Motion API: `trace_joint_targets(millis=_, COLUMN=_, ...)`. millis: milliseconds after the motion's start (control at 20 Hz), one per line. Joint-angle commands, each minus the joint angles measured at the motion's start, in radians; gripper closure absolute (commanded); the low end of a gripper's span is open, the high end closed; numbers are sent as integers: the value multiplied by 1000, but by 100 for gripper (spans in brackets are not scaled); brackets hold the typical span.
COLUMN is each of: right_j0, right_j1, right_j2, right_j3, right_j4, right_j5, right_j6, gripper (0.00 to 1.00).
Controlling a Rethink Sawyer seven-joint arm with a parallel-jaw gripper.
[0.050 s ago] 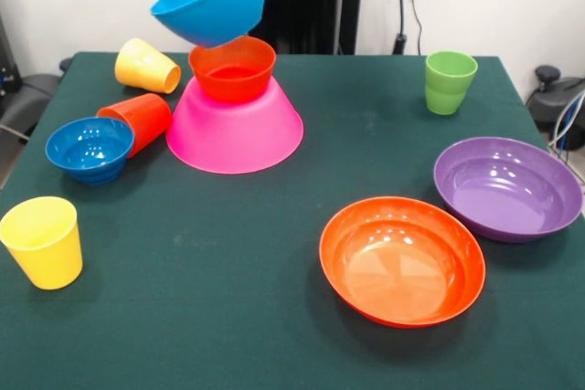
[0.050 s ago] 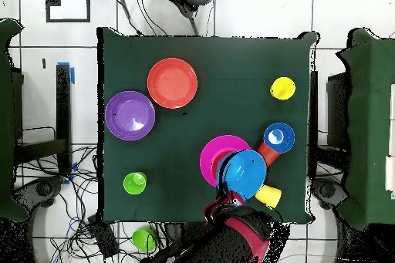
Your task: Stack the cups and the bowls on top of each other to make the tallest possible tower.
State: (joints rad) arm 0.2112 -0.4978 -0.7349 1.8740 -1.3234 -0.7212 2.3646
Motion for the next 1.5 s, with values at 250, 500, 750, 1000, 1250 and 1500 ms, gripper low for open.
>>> trace_joint_targets(millis=250, right_j0=-45, right_j1=78, right_j2=179, right_j3=-65, right_j4=67, right_j5=81, right_j6=-237, gripper=100)
trace_joint_targets(millis=500, right_j0=-60, right_j1=103, right_j2=178, right_j3=-73, right_j4=94, right_j5=76, right_j6=-283, gripper=100)
trace_joint_targets(millis=750, right_j0=-56, right_j1=116, right_j2=170, right_j3=-78, right_j4=103, right_j5=76, right_j6=-292, gripper=100)
trace_joint_targets(millis=1000, right_j0=-58, right_j1=145, right_j2=160, right_j3=-87, right_j4=132, right_j5=80, right_j6=-323, gripper=100)
trace_joint_targets(millis=1250, right_j0=-53, right_j1=173, right_j2=158, right_j3=-97, right_j4=132, right_j5=83, right_j6=-314, gripper=100)
trace_joint_targets(millis=1500, right_j0=-47, right_j1=185, right_j2=161, right_j3=-105, right_j4=113, right_j5=80, right_j6=-286, gripper=100)
